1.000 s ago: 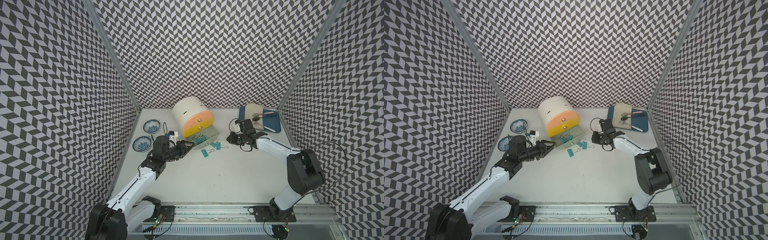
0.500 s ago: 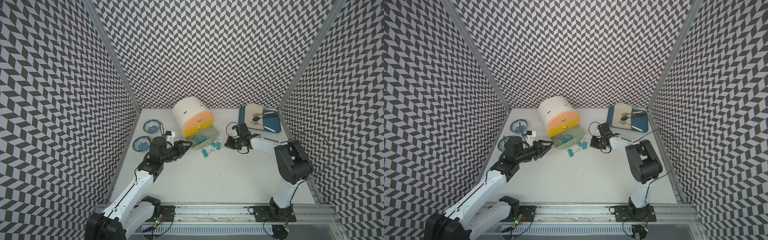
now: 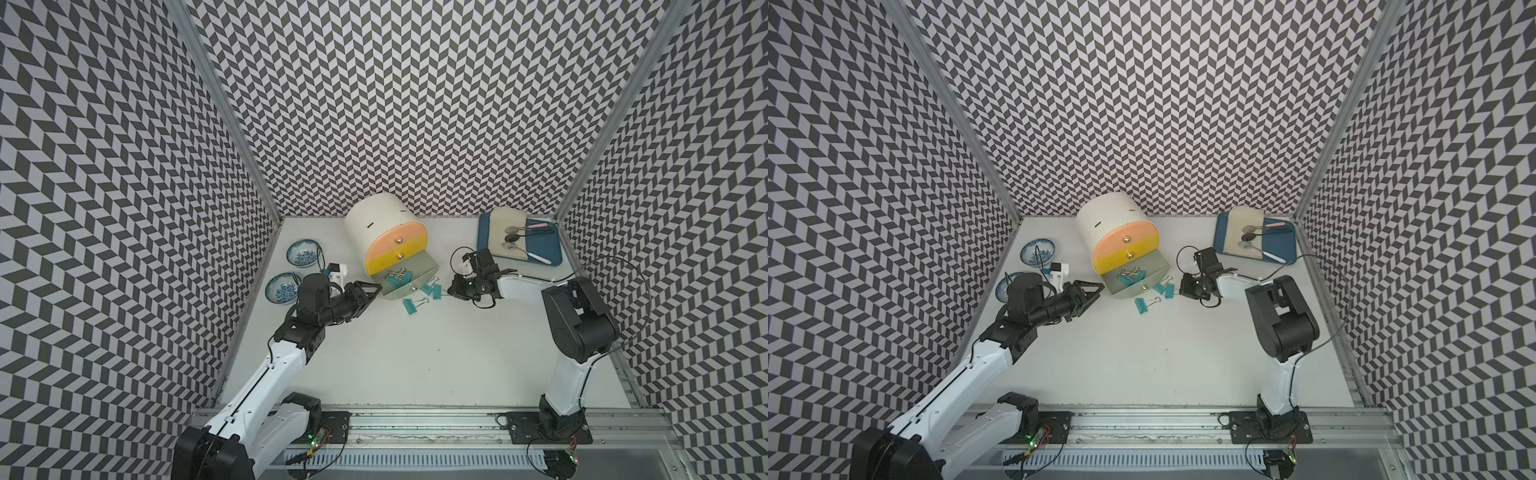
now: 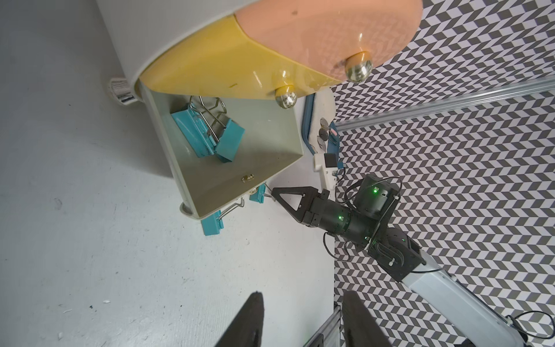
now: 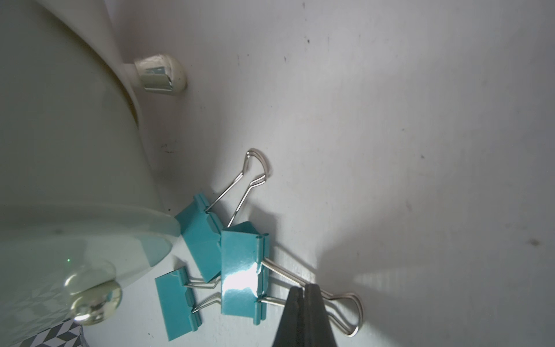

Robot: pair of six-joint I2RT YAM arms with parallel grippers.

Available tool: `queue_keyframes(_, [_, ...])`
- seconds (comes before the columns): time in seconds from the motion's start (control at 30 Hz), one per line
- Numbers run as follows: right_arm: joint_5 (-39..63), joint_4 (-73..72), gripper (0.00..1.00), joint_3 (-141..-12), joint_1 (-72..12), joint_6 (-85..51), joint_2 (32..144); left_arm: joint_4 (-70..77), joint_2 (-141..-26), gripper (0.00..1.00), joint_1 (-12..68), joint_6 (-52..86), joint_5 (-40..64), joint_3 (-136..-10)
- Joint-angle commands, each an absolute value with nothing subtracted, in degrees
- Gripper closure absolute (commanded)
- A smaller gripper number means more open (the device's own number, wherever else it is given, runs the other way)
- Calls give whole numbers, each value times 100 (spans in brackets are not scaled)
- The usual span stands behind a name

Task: Put the binder clips in the drawer according to color
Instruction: Move the binder clip to the center of the board.

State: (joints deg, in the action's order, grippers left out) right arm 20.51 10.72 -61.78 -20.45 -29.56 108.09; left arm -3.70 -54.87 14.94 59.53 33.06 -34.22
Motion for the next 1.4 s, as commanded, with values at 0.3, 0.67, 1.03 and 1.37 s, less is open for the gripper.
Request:
queue_keyframes(0.3, [1593, 993, 100, -6072, -2039, -2849, 10752, -457, -5282, 53, 1406, 5838, 3454, -3304])
queue_keyframes(0.67, [1441, 1011, 100, -5403, -2039, -2784, 10298, -531, -5116, 53, 1389, 5830, 3488, -3305])
queue_keyframes(1.03, [1345, 905, 100, -4083, -2513, -3154, 9148, -709, -4742, 53, 1397, 5877, 3562, -3253])
queue_keyframes(1.37, [1085, 907, 100, -3061, -3218, -3689, 7874, -1189, -3958, 53, 1397, 5950, 3543, -3051])
